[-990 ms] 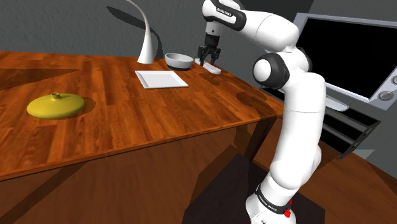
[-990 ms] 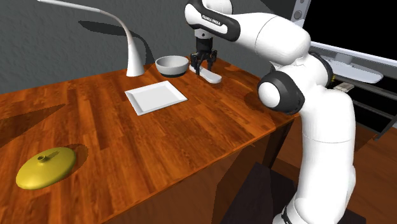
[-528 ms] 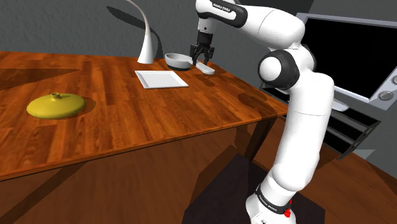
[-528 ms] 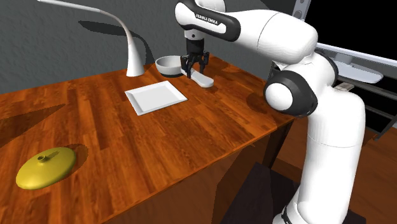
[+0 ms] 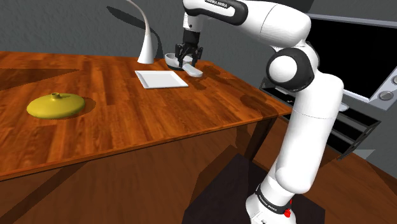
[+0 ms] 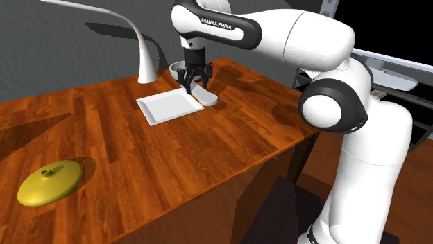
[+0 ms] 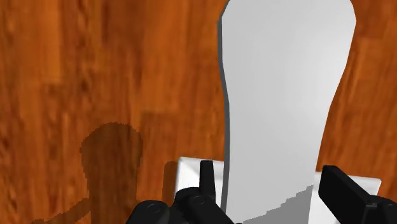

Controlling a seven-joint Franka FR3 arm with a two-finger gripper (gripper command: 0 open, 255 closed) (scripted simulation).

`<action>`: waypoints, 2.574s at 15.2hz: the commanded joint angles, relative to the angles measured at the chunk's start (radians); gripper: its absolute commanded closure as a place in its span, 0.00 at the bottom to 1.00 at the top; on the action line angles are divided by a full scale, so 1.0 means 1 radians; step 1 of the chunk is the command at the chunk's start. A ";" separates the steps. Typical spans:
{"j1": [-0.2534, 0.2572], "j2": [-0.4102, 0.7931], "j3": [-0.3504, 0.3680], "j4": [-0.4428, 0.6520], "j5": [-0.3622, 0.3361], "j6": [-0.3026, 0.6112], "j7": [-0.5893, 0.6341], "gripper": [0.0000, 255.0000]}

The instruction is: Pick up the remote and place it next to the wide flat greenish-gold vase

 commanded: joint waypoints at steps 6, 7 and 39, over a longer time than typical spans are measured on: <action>0.101 -0.006 0.061 -0.008 -0.013 0.006 0.161 1.00; 0.115 -0.002 0.070 -0.002 -0.014 0.005 0.184 1.00; 0.290 0.056 0.162 -0.194 -0.036 0.260 0.443 1.00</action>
